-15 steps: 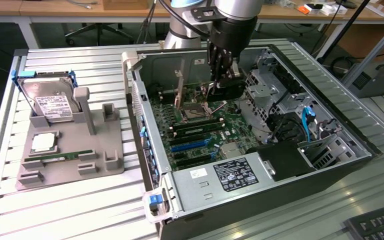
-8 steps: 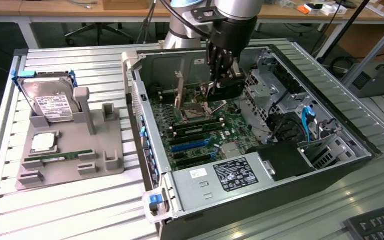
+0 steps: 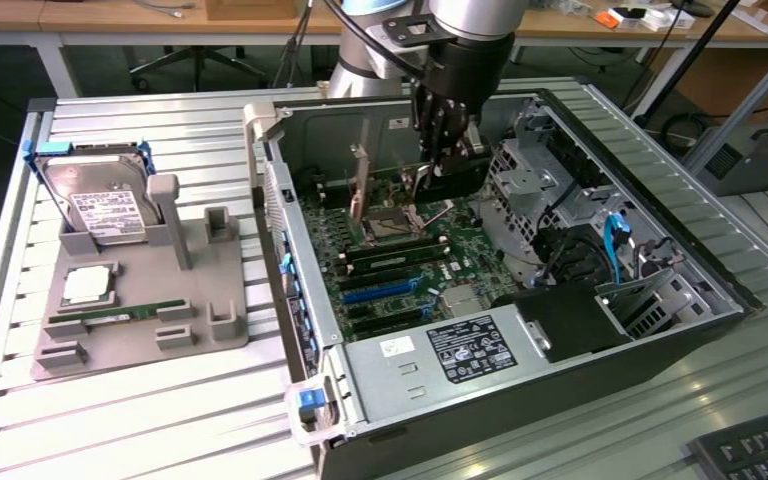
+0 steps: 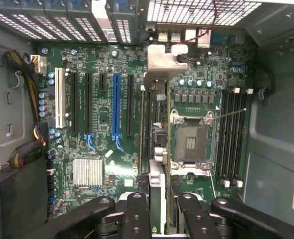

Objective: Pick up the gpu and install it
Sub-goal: 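Insert the gpu into the slot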

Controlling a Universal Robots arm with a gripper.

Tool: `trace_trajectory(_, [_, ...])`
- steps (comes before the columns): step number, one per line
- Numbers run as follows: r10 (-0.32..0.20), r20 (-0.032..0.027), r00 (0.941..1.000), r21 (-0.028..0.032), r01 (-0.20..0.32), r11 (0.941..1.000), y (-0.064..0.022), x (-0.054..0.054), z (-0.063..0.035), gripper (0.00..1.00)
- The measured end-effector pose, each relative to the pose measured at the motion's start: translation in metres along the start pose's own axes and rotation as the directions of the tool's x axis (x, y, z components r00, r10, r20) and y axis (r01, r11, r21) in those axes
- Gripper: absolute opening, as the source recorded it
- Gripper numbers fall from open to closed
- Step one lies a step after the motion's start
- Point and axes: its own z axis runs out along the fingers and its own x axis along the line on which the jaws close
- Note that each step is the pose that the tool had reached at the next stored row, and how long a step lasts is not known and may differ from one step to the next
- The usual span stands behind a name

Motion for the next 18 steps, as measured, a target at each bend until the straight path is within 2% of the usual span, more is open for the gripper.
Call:
trace_trajectory(9, [-0.002,0.0002,1.0000,0.0000,0.002,1.0000,0.0000,0.0001,0.0000,0.27])
trace_trajectory(18, [-0.002,0.0001,1.0000,0.0000,0.002,1.0000,0.0004,0.0075,0.0003,0.27])
